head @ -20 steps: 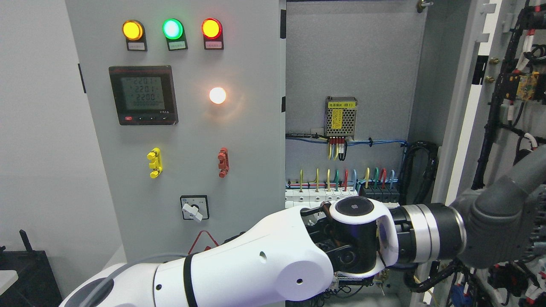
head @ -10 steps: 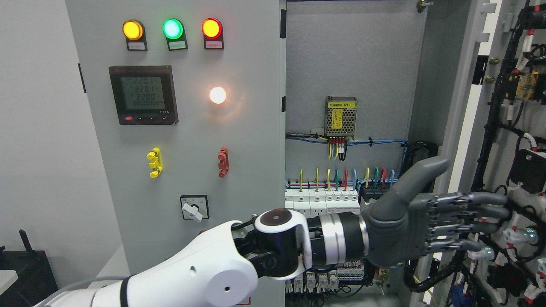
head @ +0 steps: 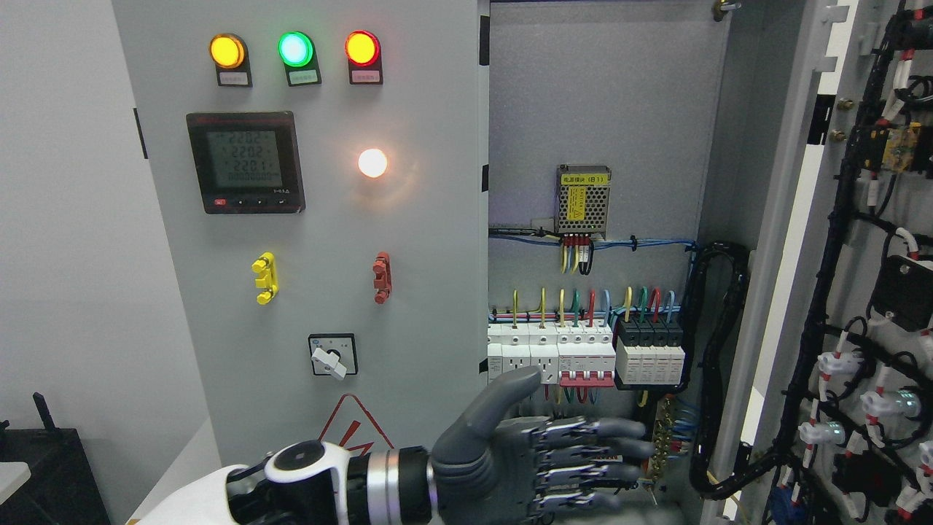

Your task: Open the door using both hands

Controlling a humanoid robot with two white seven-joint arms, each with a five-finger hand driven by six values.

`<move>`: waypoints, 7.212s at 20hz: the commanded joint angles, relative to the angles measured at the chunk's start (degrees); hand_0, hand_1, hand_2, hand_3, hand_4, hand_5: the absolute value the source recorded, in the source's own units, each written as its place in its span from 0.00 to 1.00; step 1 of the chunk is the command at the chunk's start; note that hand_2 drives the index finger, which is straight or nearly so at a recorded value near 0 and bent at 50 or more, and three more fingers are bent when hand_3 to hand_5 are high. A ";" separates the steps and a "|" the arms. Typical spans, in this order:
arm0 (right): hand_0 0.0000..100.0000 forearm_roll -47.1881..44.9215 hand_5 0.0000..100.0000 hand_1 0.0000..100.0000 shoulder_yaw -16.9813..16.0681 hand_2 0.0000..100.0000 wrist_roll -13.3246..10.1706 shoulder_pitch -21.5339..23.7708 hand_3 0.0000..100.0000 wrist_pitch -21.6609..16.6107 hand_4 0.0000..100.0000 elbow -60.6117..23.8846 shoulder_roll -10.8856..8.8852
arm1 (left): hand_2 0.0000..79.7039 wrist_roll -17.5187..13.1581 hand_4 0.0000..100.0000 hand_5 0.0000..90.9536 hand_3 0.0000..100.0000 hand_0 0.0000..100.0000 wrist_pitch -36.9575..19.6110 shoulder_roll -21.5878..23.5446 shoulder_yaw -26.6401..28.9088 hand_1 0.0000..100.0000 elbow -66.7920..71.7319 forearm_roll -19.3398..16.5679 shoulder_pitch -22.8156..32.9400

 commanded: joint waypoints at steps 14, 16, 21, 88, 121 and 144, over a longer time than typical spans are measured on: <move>0.00 0.00 0.00 0.00 -0.03 0.00 0.02 0.00 0.00 -0.01 0.00 0.00 0.00 | 0.00 -7.83 0.03 0.00 0.00 0.00 -2.18 30.87 -0.31 0.00 10.94 -16.24 36.54; 0.00 0.00 0.00 0.00 -0.03 0.00 0.02 0.00 0.00 -0.01 0.00 0.00 0.00 | 0.00 -9.06 0.03 0.00 0.00 0.00 -3.32 30.79 -0.22 0.00 12.79 -18.26 40.06; 0.00 0.00 0.00 0.00 -0.03 0.00 0.02 0.00 0.00 -0.01 0.00 0.00 0.00 | 0.00 -9.24 0.03 0.00 0.00 0.00 -4.20 30.96 -0.13 0.00 15.70 -18.54 46.04; 0.00 0.00 0.00 0.00 0.06 0.00 0.02 0.00 0.00 -0.01 0.00 0.00 0.00 | 0.00 8.43 0.03 0.00 0.00 0.00 -15.98 -40.67 90.04 0.00 93.66 -104.40 72.95; 0.00 0.00 0.00 0.00 0.68 0.00 -0.07 26.44 0.00 -2.11 0.00 -60.27 -11.34 | 0.00 8.08 0.03 0.00 0.00 0.00 -10.71 -40.67 82.13 0.00 93.05 -96.32 71.37; 0.00 0.09 0.00 0.00 10.07 0.00 3.10 32.78 0.00 -15.74 0.00 -84.54 -23.55 | 0.00 8.08 0.03 0.00 0.00 0.00 -10.71 -40.76 79.23 0.00 92.87 -96.14 70.75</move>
